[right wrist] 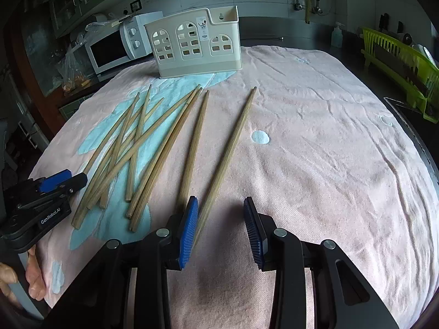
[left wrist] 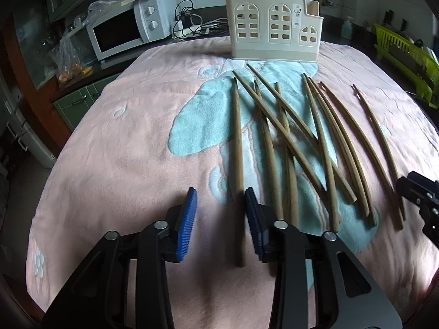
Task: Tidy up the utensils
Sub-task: 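Grasp a wooden chopstick with the left tool while the right tool grasps another chopstick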
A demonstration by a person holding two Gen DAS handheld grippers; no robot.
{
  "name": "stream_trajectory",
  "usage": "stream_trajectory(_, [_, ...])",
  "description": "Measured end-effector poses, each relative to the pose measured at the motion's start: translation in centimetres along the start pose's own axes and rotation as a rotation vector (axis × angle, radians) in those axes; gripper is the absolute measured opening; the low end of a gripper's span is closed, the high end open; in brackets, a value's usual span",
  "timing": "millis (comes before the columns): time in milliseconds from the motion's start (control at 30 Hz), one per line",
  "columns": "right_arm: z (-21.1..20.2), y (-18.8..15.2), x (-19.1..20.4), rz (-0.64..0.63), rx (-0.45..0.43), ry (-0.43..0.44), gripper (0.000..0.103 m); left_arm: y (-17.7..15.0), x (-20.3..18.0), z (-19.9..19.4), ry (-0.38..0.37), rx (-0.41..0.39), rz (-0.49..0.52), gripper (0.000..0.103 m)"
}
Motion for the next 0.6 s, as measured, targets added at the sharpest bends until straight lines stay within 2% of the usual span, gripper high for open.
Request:
stream_trajectory(100, [0.1,0.0,0.3,-0.007,0.002,-0.005,0.034,0.2,-0.7,0.0,0.016,-0.013,0.026,0.026])
stream_trajectory(267, [0.5,0.0,0.9,-0.052,0.007,-0.049,0.035,0.3,-1.0,0.1,-0.044,-0.018,0.008,0.014])
stream_trajectory(367, [0.6,0.0,0.9,-0.076,0.005,-0.080,0.026,0.4,-1.1,0.2,-0.075,-0.021,-0.003,0.011])
stream_trajectory(433, [0.6,0.1,0.8,-0.085,0.004,-0.087,0.013,0.5,-0.9,0.3,-0.110,-0.020,-0.028,0.010])
stream_trajectory(600, [0.1,0.0,0.5,-0.088,0.000,-0.070,0.008,0.5,-0.1,0.5,-0.204,-0.020,-0.099,0.006])
Point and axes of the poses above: each gripper's, at about its wrist camera, not at the fingertips, and z roughly the way its jaws point, x to its left, y to its top, the point moved 9 cm from there along z, roughly the way its jaws point, and after that the axes turned 8 degrees about z, right-handed, at the moved point
